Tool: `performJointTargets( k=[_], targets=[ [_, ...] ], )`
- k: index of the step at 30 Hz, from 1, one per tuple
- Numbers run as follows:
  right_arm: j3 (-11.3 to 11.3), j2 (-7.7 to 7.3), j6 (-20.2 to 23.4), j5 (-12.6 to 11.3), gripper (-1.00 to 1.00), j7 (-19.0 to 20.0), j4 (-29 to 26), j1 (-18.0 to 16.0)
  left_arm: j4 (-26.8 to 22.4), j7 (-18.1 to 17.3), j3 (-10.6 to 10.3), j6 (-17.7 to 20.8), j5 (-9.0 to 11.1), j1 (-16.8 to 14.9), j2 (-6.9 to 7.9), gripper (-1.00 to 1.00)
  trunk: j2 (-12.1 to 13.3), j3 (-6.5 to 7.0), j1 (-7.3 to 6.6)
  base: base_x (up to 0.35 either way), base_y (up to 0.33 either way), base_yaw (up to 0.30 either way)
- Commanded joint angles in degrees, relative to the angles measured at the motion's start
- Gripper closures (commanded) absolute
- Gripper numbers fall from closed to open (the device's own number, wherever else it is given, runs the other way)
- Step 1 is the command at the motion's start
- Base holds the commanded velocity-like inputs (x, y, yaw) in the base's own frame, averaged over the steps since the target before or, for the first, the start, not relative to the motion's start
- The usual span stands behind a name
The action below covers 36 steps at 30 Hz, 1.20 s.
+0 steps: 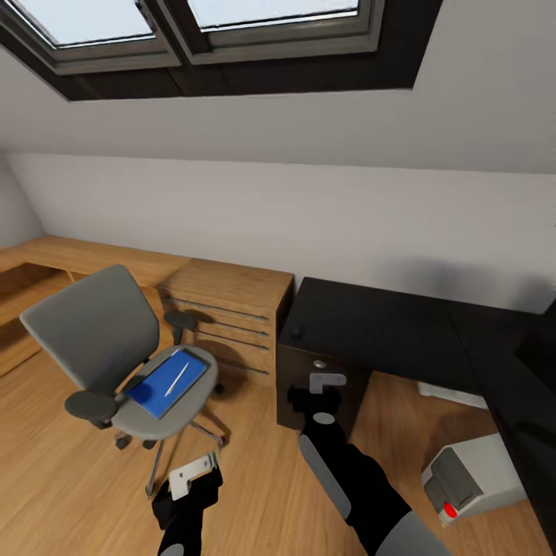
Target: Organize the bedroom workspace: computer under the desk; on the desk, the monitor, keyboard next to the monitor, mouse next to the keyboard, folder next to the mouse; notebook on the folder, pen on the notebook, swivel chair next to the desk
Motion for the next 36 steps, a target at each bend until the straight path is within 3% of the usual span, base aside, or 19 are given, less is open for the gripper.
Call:
performJointTargets(
  k=[1, 22, 29, 36],
  targets=[
    [0.13, -0.02, 0.24, -0.33, -1.0, -0.45, -0.07, -0.06, -0.1, 0.27, -0.03, 0.33, 0.14, -0.02, 0.0, -1.0, -0.1, -0.09, -0.01, -0.332, 0.0, 0.0],
    [0.13, -0.02, 0.24, -0.29, -1.0, -0.45, -0.15, -0.06, -0.07, 0.27, -0.04, 0.36, 0.19, -0.02, 0.0, -1.0, -0.1, -0.09, -0.01, -0.331, 0.0, 0.0],
    [0.05, -0.02, 0.24, -0.29, -1.0, -0.45, -0.16, -0.08, -0.07, 0.3, -0.04, 0.33, 0.07, -0.02, 0.0, -1.0, -0.1, 0.24, -0.01, -0.05, 0.0, -0.162],
    [0.02, 0.04, 0.24, -0.29, -1.0, -0.52, -0.15, -0.06, -0.07, 0.36, -0.04, 0.33, 0.11, -0.02, 0.0, -1.0, -0.1, 0.3, -0.01, -0.272, -0.01, -0.045]
  ],
)
